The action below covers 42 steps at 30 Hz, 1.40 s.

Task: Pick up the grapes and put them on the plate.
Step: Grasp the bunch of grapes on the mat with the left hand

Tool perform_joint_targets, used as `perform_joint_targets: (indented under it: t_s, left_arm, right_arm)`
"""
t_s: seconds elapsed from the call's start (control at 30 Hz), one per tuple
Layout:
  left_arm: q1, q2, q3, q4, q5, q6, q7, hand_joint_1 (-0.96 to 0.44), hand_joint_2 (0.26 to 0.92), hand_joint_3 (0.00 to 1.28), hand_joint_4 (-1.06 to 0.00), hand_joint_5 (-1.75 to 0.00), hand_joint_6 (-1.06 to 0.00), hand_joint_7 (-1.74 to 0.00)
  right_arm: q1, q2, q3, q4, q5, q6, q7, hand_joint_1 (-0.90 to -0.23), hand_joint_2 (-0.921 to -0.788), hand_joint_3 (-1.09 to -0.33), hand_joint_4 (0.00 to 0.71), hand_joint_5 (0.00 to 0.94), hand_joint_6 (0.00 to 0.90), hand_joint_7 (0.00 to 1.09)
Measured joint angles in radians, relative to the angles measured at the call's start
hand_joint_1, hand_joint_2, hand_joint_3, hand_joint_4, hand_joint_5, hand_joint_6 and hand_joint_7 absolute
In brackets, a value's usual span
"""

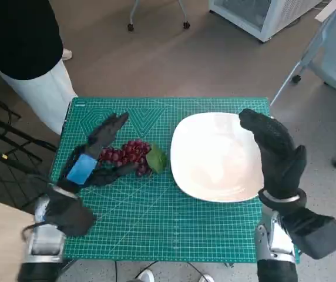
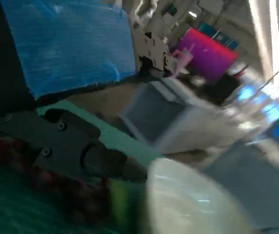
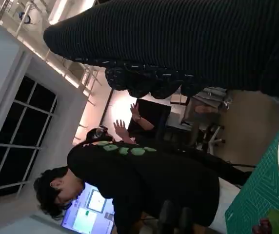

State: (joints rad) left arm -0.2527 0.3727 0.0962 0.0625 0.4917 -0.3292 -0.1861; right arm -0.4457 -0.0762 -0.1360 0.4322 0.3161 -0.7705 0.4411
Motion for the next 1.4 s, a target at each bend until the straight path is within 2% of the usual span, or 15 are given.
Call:
perform_joint_targets:
  t_s: [0.2, 0.4, 0.83, 1.4]
  left_arm:
    - [-0.012, 0.040, -0.076, -0.122, 0.210, 0.198, -0.020, -0.47, 0.688, 0.00, 0.00, 0.00, -0.12, 0.00]
    - [-0.035, 0.046, -0.148, -0.142, 0.286, 0.301, -0.041, -0.48, 0.674, 0.00, 0.00, 0.00, -0.14, -0.01]
    - [-0.084, 0.049, -0.242, -0.124, 0.293, 0.401, -0.091, -0.45, 0.675, 0.00, 0.00, 0.00, -0.17, -0.01]
    - [-0.141, 0.054, -0.300, -0.059, 0.287, 0.469, -0.138, -0.37, 0.668, 0.00, 0.00, 0.00, -0.18, -0.01]
  right_arm:
    - [0.001, -0.001, -0.001, 0.000, 0.002, 0.003, 0.000, -0.696, -0.921, -0.675, 0.359, 0.001, 0.083, 0.48]
    - [0.001, -0.001, 0.000, -0.001, 0.002, 0.006, 0.000, -0.696, -0.921, -0.675, 0.359, 0.001, 0.084, 0.48]
    - [0.003, -0.001, -0.001, -0.004, 0.003, 0.006, 0.000, -0.696, -0.921, -0.674, 0.360, 0.001, 0.085, 0.47]
    - [0.011, -0.003, -0.006, -0.010, 0.003, 0.006, 0.000, -0.699, -0.921, -0.673, 0.359, 0.000, 0.089, 0.47]
